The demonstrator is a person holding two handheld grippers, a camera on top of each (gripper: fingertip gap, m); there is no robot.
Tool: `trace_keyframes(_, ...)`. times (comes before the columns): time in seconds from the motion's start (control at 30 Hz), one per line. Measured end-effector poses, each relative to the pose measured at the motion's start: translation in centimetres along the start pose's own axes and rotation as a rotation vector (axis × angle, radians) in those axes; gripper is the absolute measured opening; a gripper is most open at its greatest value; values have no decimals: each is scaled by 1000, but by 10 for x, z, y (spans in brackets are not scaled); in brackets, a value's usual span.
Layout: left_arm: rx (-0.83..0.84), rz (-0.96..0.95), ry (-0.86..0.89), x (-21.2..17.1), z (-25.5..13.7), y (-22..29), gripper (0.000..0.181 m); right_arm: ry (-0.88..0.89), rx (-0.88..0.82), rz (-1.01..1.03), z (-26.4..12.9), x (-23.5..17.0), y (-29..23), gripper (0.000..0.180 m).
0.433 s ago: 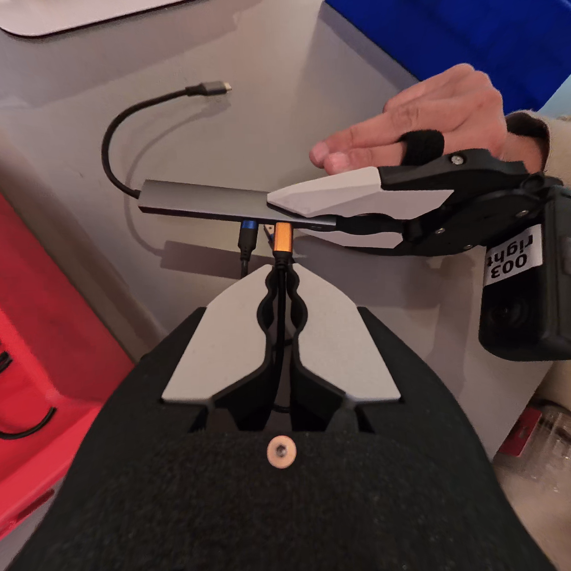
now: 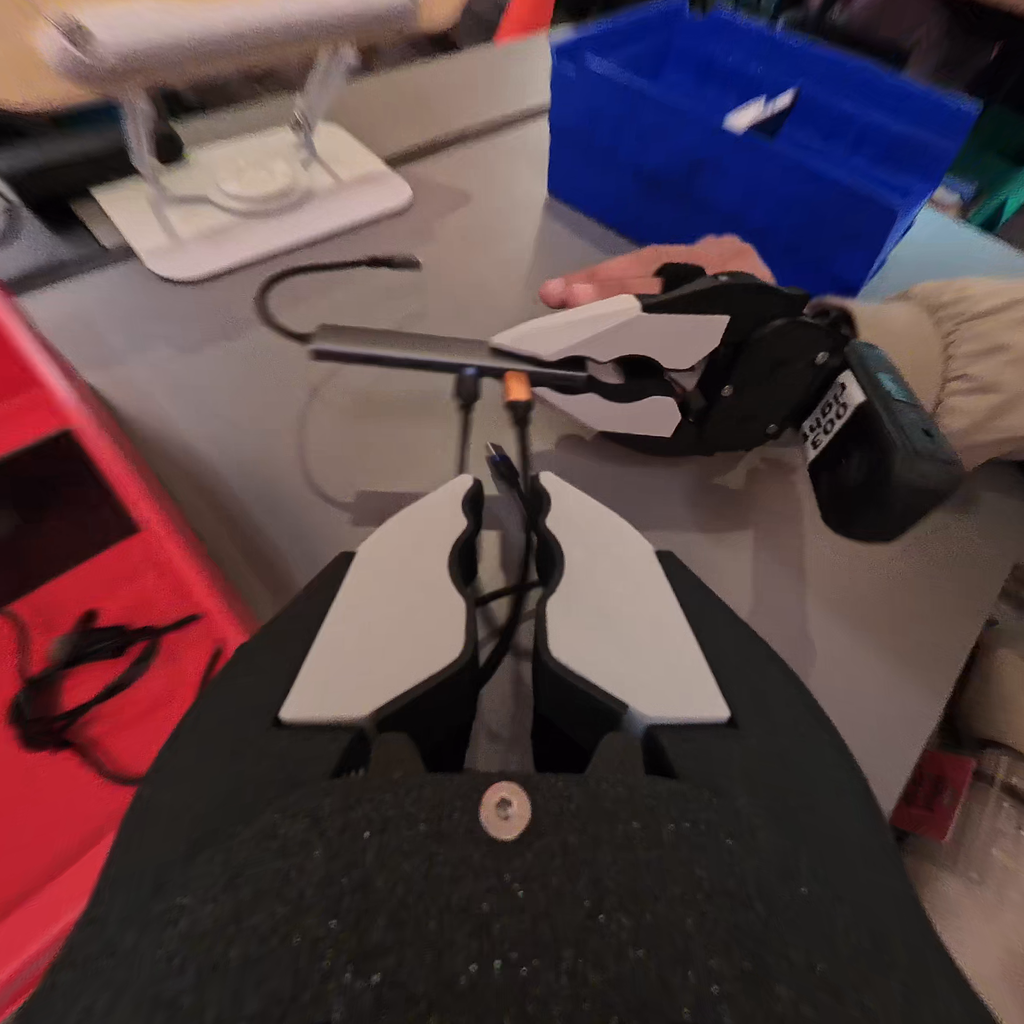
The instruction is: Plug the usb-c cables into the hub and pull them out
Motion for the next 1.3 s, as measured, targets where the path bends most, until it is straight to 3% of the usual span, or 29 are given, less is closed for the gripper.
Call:
trace_keyframes(0.03, 4, 0, 42, 4, -18, -4, 21, 13, -32, 49, -3, -4, 8, 10)
trace_keyframes(0.17, 111, -18, 143, -3, -94, -50, 22, -30, -60, 143, -15, -26, 17, 9)
trace_keyframes(0.23, 166, -30, 54, -19, -110, -82, 29, -13, -75, 193, -19, -31, 23, 9)
trace_keyframes(0.37, 288, -169, -267, -47, -106, -145, 43, -10, -29, 409, -11, -44, 36, 9)
trace_keyframes(0.47, 347, -256, -361, -49, -94, -178, 51, -27, -6, 503, -8, -54, 41, 9)
trace_keyframes(0.63, 434, -283, -521, -55, -63, -223, 51, -51, 32, 534, -5, -56, 37, 9)
trace_keyframes(0.7, 498, -254, -623, -62, -51, -234, 36, -53, 45, 535, -3, -54, 33, 9)
trace_keyframes(0.77, 565, -206, -662, -64, -46, -241, 0, -81, 39, 535, -1, -54, 31, 9)
trace_keyframes(1.0, 762, -10, -423, -7, -90, -197, 0, -88, 44, 543, 0, -55, 32, 9)
trace_keyframes(1.3, 752, 190, 28, 106, -197, -72, 0, -126, 39, 548, 3, -62, 31, 9)
Point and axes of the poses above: each gripper's, where its closed fingertips meet, z out along the fingers, x out of its top, y = z × x across the jaws, the point moved 4 cm from there along -z, back along the fingers, and after that the axes turned 12 degrees about -y, right-handed, at the moved point
